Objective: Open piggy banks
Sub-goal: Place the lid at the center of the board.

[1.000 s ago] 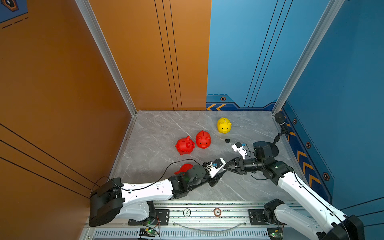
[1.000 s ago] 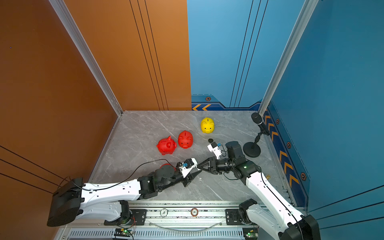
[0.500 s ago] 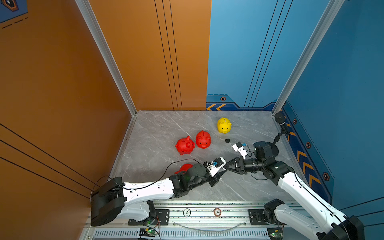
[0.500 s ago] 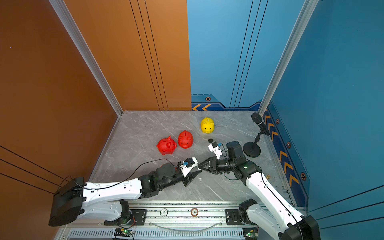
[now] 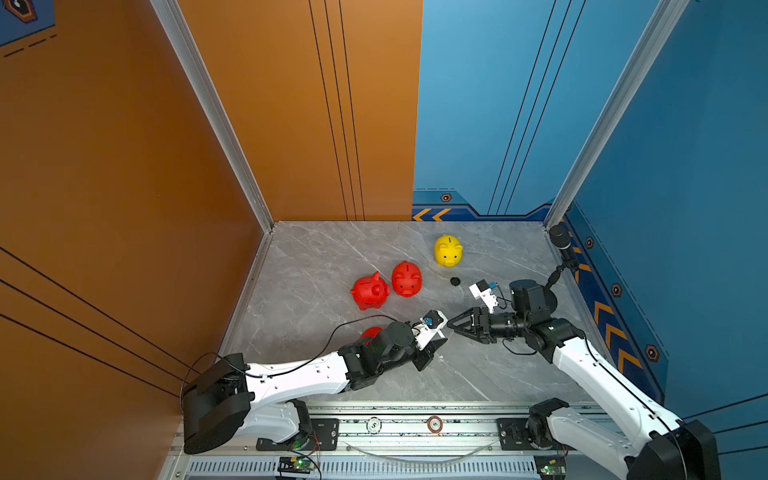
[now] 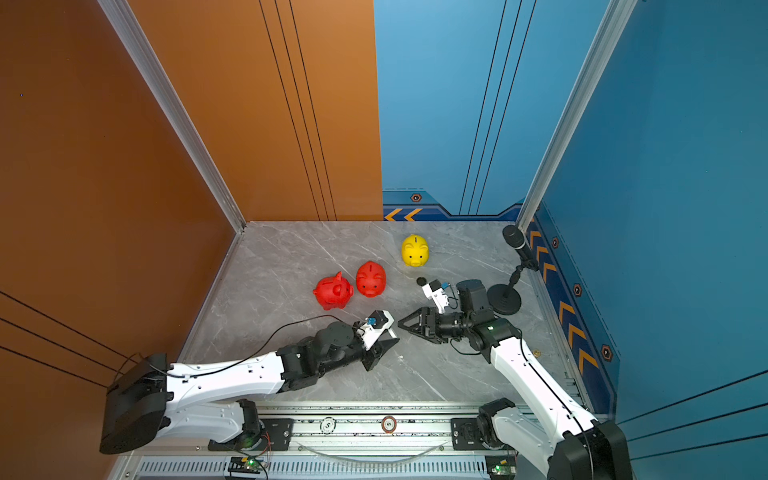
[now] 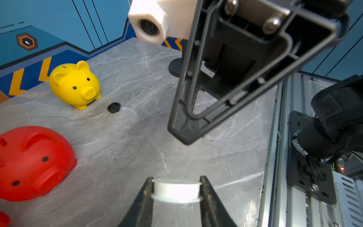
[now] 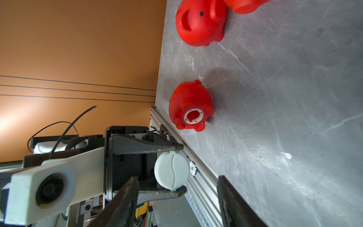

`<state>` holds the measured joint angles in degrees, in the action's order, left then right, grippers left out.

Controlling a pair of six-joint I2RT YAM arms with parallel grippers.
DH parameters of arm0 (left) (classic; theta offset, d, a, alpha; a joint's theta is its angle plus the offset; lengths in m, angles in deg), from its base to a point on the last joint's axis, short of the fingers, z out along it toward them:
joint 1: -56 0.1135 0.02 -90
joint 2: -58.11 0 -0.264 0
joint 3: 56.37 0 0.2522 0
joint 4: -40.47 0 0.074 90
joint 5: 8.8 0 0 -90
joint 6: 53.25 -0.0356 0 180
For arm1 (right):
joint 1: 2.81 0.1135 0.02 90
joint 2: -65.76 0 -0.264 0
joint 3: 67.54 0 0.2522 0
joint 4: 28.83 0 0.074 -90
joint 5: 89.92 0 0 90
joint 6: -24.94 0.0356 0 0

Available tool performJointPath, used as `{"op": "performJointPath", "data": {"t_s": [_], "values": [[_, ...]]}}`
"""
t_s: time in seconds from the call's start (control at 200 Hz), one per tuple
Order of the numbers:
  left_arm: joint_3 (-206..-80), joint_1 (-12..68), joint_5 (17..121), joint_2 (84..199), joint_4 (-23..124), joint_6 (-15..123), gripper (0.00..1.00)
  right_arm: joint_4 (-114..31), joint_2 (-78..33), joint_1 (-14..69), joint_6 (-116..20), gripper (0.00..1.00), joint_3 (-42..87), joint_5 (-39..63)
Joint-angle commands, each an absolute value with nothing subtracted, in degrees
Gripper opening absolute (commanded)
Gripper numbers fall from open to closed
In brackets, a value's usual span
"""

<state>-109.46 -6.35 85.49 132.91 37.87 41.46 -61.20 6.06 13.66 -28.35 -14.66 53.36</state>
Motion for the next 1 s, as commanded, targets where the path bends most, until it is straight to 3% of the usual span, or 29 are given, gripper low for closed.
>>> {"op": "performJointPath", "data": {"t_s": [0.0, 0.13, 0.24, 0.396, 0.541, 0.591, 0.641, 0.681, 0.721, 0.871, 0.996], "values": [[-112.81, -4.18, 81.13, 135.3, 47.09, 46.16, 0.3, -64.48, 5.03, 12.74, -35.1, 0.89, -11.81, 39.9], [-119.68, -0.07, 74.52, 141.6, 57.79, 51.51, 0.3, -63.22, 5.03, 13.05, -37.03, 0.95, -13.15, 25.44], [-133.76, 2.79, 68.96, 152.84, 76.38, 52.56, 0.28, -62.92, 5.52, 13.66, -37.91, 1.0, -13.9, 16.25], [-156.33, 4.31, 71.43, 171.74, 101.05, 51.23, 0.28, -64.57, 7.31, 14.2, -39.37, 1.0, -14.68, 7.17], [-172.68, 6.75, 71.44, 184.86, 111.52, 52.32, 0.28, -66.73, 11.7, 14.58, -39.32, 1.0, -16.73, 1.7], [-177.66, 7.22, 72.43, 188.1, 114.3, 52.09, 0.33, -67.06, 13.56, 14.57, -39.13, 1.0, -17.9, 1.31], [-182.48, 7.72, 73.58, 190.45, 116.58, 52.8, 0.47, -67.52, 15.25, 14.59, -38.96, 1.0, -18.95, 1.26], [-184.64, 7.86, 73.95, 191.14, 116.78, 53.16, 0.66, -67.55, 16.41, 14.68, -39.19, 1.0, -19.8, 2.1], [-186.15, 7.85, 74.98, 191.04, 116.68, 53.65, 1.0, -67.71, 17.32, 14.86, -39.35, 1.0, -20.47, 2.44], [-187.67, 7.91, 78.11, 187.38, 116.37, 53.13, 0.98, -66.28, 17.91, 15.99, -41.04, 1.0, -22.68, 5.97], [-179.26, 8.73, 80.09, 177.41, 112.4, 52.15, 0.98, -62.13, 15.93, 21.05, -43.94, 1.0, -23.3, 10.58]]}}
